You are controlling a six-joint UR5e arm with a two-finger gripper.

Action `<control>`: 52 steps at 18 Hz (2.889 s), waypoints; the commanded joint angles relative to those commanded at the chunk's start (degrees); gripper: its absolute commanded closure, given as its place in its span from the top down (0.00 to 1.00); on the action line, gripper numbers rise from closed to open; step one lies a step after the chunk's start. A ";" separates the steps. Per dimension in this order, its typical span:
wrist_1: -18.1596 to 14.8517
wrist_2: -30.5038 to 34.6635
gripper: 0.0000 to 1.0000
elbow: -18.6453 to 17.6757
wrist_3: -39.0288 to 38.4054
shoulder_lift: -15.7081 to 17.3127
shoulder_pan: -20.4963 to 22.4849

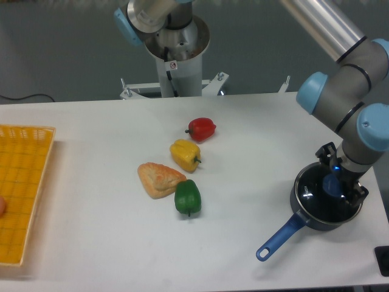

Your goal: Open the lid

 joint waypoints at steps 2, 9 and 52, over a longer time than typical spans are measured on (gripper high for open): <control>0.00 0.00 0.95 0.00 0.00 0.00 0.00; 0.09 0.00 0.81 -0.09 0.00 0.00 0.00; -0.88 0.35 0.60 -10.19 -3.86 10.89 -1.40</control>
